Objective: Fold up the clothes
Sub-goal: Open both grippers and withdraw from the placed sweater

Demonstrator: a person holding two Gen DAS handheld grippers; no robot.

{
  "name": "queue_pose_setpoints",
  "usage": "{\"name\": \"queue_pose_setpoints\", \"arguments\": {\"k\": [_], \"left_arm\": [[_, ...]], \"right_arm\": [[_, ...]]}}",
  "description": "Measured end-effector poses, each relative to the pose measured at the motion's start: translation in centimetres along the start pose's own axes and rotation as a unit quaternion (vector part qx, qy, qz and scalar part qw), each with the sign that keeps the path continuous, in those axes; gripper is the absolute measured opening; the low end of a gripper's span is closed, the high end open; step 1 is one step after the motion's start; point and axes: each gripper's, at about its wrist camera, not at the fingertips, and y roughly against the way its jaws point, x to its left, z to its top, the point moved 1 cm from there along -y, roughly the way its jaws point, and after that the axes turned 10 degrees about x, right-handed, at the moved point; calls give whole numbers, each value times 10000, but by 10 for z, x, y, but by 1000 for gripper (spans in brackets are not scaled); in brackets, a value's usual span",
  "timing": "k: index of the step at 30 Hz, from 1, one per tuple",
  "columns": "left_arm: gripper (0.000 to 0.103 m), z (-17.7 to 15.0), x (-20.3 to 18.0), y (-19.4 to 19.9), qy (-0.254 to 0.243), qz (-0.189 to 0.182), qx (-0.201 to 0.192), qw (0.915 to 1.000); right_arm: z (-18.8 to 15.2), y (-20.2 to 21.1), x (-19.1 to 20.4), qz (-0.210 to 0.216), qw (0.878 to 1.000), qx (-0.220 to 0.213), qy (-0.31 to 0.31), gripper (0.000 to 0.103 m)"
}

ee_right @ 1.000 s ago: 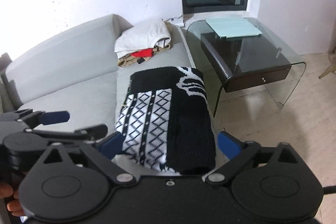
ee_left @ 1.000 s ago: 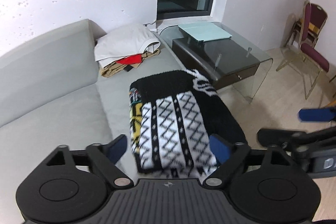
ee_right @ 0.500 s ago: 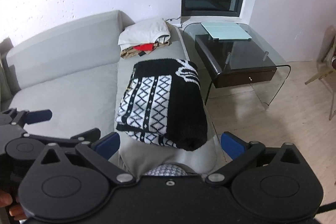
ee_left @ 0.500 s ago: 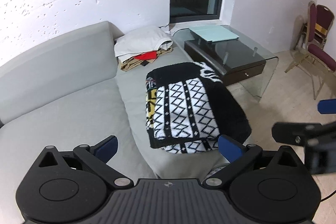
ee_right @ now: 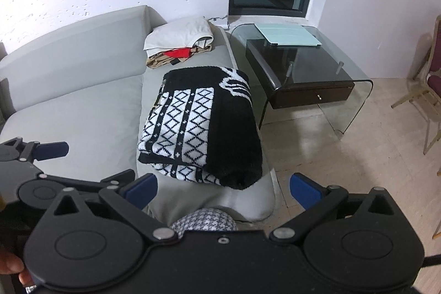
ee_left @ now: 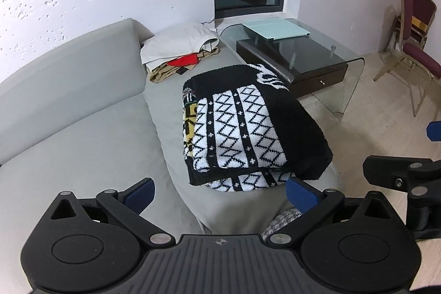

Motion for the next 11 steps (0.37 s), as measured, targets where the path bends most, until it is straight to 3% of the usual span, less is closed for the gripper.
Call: {"name": "queue_pose_setpoints", "arguments": {"k": [11], "left_arm": [[103, 5, -5, -5, -35, -115, -53, 9999]], "right_arm": [[1, -4, -9, 120, 9998, -25, -135, 103]]}}
